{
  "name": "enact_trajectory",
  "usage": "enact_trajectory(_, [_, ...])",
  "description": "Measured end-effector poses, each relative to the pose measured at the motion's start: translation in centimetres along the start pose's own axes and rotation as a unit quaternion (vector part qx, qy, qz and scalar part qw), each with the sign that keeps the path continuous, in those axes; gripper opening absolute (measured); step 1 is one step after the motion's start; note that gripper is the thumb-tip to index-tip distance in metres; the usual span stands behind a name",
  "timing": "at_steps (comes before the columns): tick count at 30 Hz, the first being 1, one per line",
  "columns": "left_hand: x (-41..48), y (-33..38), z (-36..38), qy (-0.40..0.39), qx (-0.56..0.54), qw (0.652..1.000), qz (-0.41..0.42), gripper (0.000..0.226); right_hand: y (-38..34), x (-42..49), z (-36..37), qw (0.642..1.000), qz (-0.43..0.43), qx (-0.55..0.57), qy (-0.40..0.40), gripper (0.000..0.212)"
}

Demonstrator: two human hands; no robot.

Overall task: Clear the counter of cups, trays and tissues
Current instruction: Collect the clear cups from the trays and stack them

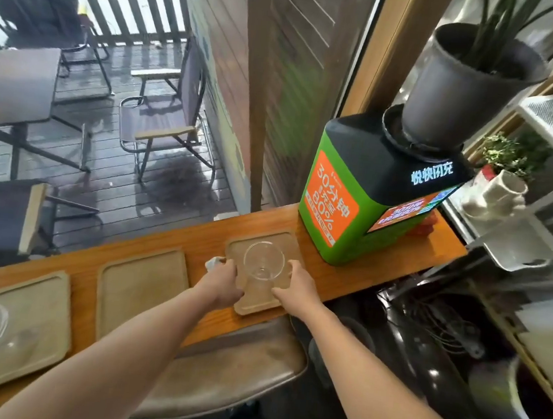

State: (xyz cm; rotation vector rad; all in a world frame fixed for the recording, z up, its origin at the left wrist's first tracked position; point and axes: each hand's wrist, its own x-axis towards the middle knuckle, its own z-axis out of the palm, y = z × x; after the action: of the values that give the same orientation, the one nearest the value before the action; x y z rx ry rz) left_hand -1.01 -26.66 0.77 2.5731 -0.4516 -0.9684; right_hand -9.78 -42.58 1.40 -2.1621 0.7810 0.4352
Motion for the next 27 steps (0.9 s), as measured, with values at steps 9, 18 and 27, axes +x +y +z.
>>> enact_trajectory(9, [0.5,0.9,0.3,0.014,-0.132,0.991,-0.017,0.073,-1.7,0.7,1.1,0.998,0.012,0.059,0.004,0.061])
enact_trajectory(18, [-1.6,-2.9,-3.0,0.093,-0.214,0.972,0.021,0.052,-6.3,-0.1,2.2,0.998,-0.043,0.055,-0.012,0.051])
enact_trajectory(27, [-6.7,-12.7,-8.8,0.209,-0.293,0.933,-0.001,0.047,-17.3,-1.6,7.6,0.980,-0.164,0.074,-0.086,0.055])
